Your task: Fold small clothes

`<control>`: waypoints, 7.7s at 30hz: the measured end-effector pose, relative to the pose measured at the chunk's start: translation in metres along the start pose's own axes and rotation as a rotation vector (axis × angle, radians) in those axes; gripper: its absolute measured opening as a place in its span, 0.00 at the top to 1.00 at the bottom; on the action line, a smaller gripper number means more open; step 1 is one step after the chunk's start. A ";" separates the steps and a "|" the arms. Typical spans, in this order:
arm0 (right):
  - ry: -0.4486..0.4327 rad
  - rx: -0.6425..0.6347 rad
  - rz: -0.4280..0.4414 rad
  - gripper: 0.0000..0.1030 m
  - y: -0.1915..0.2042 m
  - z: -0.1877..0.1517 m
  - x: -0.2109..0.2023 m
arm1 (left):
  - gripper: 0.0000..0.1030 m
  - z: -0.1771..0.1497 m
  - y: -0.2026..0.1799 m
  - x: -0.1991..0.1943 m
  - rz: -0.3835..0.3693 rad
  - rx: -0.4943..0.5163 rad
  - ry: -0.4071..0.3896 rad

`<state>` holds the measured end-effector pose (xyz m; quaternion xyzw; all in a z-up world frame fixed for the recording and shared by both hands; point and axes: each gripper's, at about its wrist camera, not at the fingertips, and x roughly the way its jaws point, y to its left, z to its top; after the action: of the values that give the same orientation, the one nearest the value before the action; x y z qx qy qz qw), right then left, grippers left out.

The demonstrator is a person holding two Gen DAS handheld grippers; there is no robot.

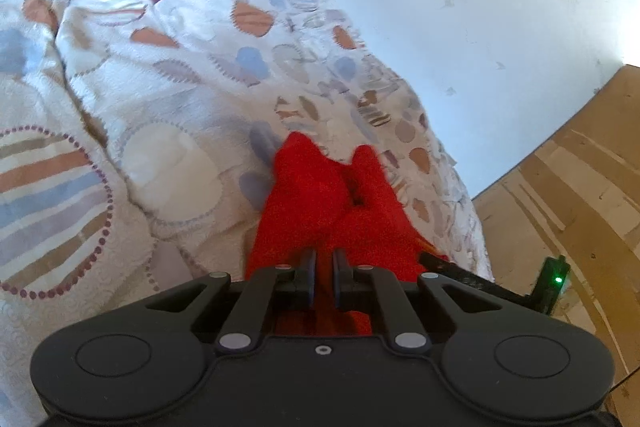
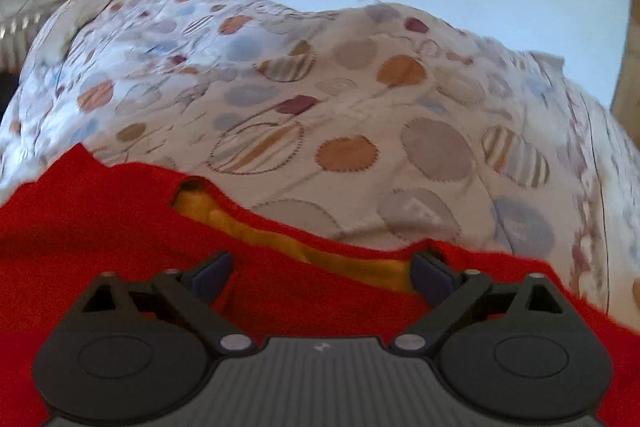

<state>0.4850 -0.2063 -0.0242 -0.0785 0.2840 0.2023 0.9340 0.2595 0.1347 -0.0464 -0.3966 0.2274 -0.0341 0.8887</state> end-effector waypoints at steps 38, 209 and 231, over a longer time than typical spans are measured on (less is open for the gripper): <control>-0.227 0.446 -0.449 0.01 -0.081 -0.198 -0.207 | 0.01 -0.061 -0.062 -0.082 0.227 0.223 0.084; -0.359 0.326 -0.280 0.00 -0.022 -0.179 -0.283 | 0.82 -0.036 -0.242 0.034 -0.039 0.507 -0.056; -0.190 0.535 -0.477 0.00 -0.066 -0.274 -0.312 | 0.34 -0.145 -0.297 0.068 -0.335 0.877 0.355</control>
<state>0.1401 -0.4416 -0.0729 0.1235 0.2126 -0.0962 0.9645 0.2934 -0.1848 0.0576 -0.0049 0.2725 -0.3357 0.9017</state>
